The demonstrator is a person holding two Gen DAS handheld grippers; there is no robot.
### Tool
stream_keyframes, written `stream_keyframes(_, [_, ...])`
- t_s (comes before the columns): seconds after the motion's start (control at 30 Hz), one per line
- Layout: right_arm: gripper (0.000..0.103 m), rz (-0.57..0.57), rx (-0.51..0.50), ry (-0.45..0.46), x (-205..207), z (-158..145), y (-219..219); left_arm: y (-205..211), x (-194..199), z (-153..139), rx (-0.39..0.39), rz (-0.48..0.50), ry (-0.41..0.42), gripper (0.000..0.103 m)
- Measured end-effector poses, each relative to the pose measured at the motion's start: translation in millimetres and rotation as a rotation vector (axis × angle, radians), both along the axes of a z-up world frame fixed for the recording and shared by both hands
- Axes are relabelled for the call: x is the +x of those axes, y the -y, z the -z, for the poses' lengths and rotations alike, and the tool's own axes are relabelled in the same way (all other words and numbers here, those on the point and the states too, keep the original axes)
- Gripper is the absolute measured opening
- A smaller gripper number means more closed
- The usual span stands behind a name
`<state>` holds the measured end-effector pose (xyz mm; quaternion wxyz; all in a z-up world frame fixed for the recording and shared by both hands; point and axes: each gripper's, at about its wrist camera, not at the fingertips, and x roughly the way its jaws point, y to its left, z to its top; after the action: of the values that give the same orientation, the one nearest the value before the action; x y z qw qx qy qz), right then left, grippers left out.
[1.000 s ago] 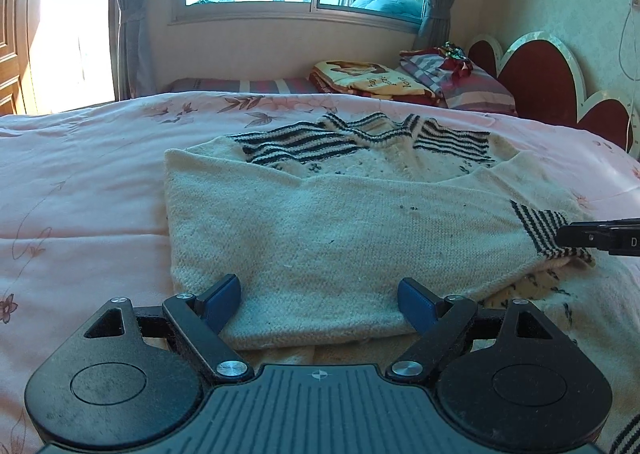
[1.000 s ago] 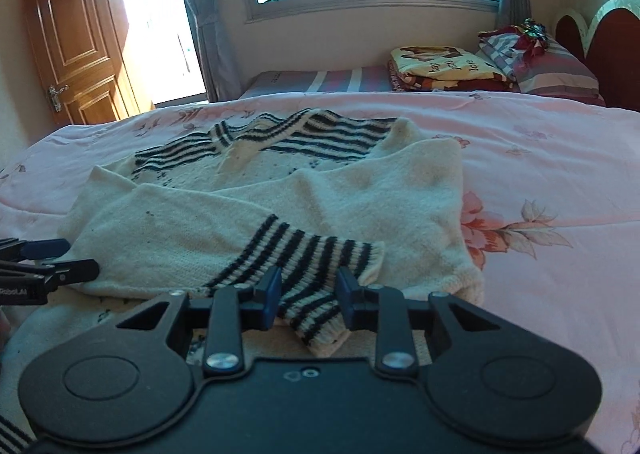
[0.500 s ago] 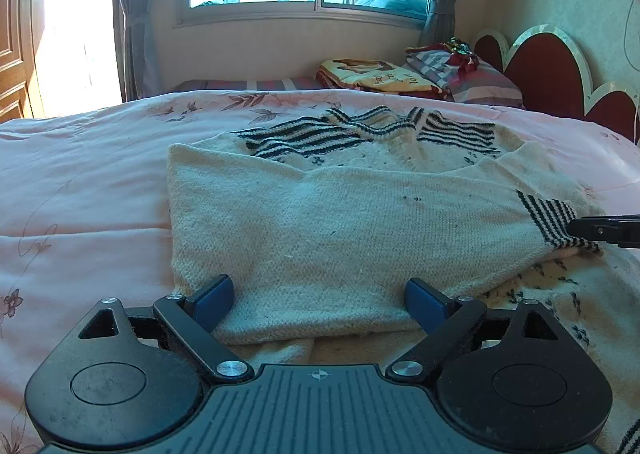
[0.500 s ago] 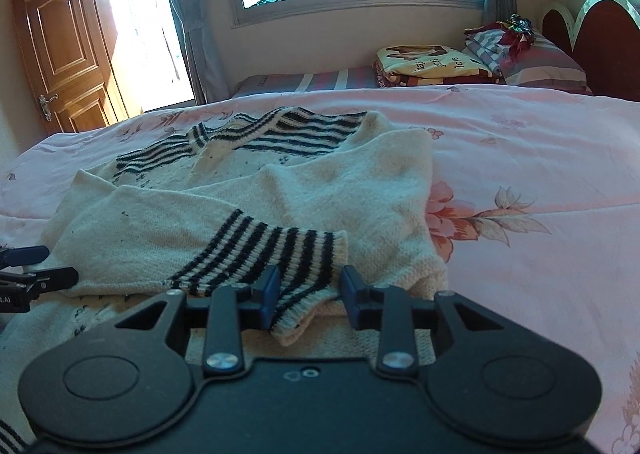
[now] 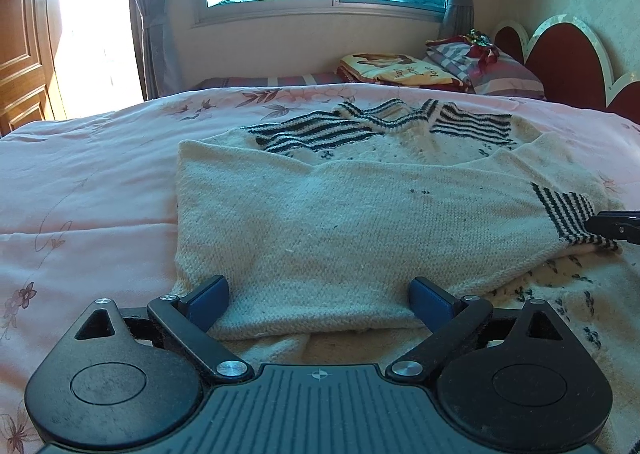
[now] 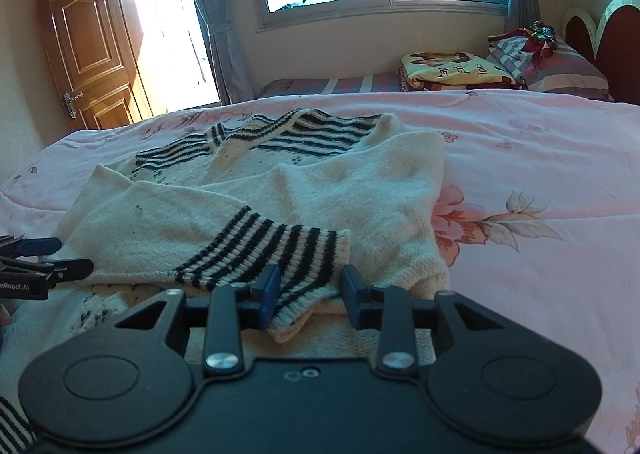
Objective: Fold small clothes
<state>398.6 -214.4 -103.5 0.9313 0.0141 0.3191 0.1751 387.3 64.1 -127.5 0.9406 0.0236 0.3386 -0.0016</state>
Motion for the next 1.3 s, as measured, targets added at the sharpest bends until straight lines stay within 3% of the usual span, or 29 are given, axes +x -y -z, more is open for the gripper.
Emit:
stream_keyframes(0.33, [0.035, -0.01, -0.073, -0.006, 2, -5, -10, -1, 2, -2, -0.005, 0.01, -0.015, 0.1])
stream_keyframes(0.4, [0.035, 0.015, -0.025, -0.056, 0, -15, -3, -1, -3, -12, 0.016, 0.03, -0.041, 0.1])
stream_keyframes(0.53, [0.037, 0.01, 0.213, -0.129, -40, -30, 33, -16, -58, -34, -0.023, 0.068, -0.047, 0.1])
stream_keyframes(0.63, [0.036, -0.017, 0.212, -0.18, -84, -31, 51, -48, -117, -34, -0.133, 0.016, -0.076, 0.099])
stream_keyframes(0.7, [0.036, -0.021, 0.217, -0.222, -112, -28, 61, -74, -156, -27, -0.281, -0.026, -0.104, 0.087])
stream_keyframes(0.73, [0.036, -0.013, 0.228, -0.248, -128, -26, 68, -83, -170, -23, -0.349, -0.042, -0.113, 0.073])
stream_keyframes(0.77, [0.036, 0.001, 0.238, -0.271, -139, -22, 73, -93, -186, -16, -0.412, -0.071, -0.12, 0.066])
stream_keyframes(0.93, [0.039, 0.086, 0.358, -0.355, -187, -5, 91, -103, -224, -6, -0.633, -0.027, -0.158, 0.066])
stream_keyframes(1.03, [0.057, 0.103, 0.502, -0.406, -197, 1, 93, -93, -229, 2, -0.698, 0.033, -0.198, 0.066])
stream_keyframes(1.17, [0.057, 0.088, 0.527, -0.422, -197, 4, 82, -90, -227, 11, -0.783, 0.024, -0.188, 0.066])
stream_keyframes(1.23, [0.051, 0.089, 0.548, -0.436, -192, 7, 78, -90, -221, 16, -0.817, 0.025, -0.18, 0.066])
stream_keyframes(1.3, [0.049, 0.085, 0.569, -0.431, -187, 10, 77, -89, -213, 19, -0.819, 0.038, -0.173, 0.064])
